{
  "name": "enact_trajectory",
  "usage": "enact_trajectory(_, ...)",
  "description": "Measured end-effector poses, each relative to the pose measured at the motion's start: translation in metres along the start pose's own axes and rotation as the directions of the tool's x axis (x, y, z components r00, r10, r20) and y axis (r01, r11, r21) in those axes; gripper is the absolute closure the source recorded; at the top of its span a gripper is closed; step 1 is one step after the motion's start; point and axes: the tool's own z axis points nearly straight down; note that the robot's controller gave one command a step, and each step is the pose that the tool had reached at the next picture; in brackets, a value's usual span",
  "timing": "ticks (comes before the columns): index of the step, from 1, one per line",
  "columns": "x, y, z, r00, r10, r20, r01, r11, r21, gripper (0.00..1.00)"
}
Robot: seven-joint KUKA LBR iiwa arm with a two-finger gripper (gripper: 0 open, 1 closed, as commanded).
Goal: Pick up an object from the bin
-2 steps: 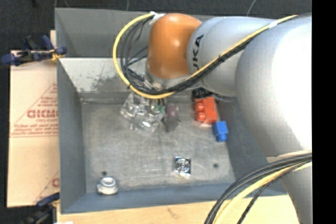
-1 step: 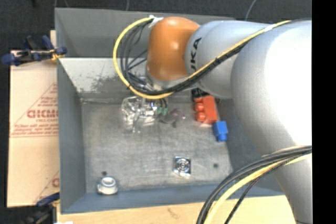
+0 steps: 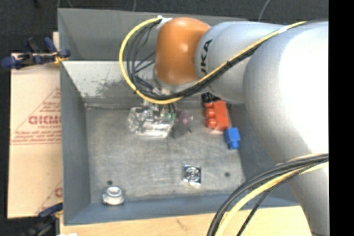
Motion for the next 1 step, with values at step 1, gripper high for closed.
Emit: enact_trajectory(1,0.0047,-0.0014,-0.104,1.0,0.025,-0.002,-0.025,1.0,0.0,1.0)
